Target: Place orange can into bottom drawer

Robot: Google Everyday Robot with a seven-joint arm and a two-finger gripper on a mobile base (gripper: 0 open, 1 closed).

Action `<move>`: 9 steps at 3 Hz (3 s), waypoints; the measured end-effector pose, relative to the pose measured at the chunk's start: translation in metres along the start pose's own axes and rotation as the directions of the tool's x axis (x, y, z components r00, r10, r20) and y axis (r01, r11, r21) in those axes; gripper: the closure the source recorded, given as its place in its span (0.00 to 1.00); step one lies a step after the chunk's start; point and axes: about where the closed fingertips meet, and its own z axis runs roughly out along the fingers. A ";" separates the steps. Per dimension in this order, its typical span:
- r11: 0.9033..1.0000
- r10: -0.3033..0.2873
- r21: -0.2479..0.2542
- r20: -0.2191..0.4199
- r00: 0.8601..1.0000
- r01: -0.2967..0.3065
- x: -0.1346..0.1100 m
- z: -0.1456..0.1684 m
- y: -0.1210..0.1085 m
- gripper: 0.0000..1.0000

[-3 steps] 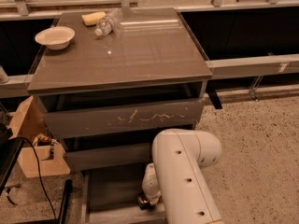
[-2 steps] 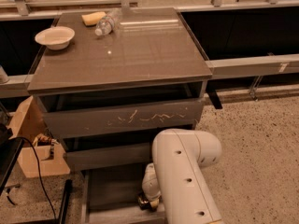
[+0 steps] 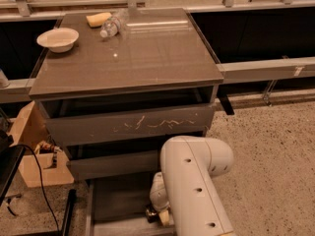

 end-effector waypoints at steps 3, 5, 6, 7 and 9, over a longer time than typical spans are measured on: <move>0.992 0.091 0.092 -0.014 0.996 -0.089 -0.005 -0.042 0.030 0.00; 0.954 0.001 0.300 0.017 1.000 -0.006 0.019 -0.123 0.042 0.00; 0.898 -0.040 0.436 -0.067 0.997 0.065 0.082 -0.195 0.010 0.00; 0.898 -0.040 0.436 -0.067 0.997 0.065 0.082 -0.195 0.010 0.00; 0.930 -0.028 0.367 0.059 0.998 0.004 0.091 -0.192 0.003 0.00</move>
Offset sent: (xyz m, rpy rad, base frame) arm -0.0073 0.0008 0.0620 -0.0016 -0.3351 0.0799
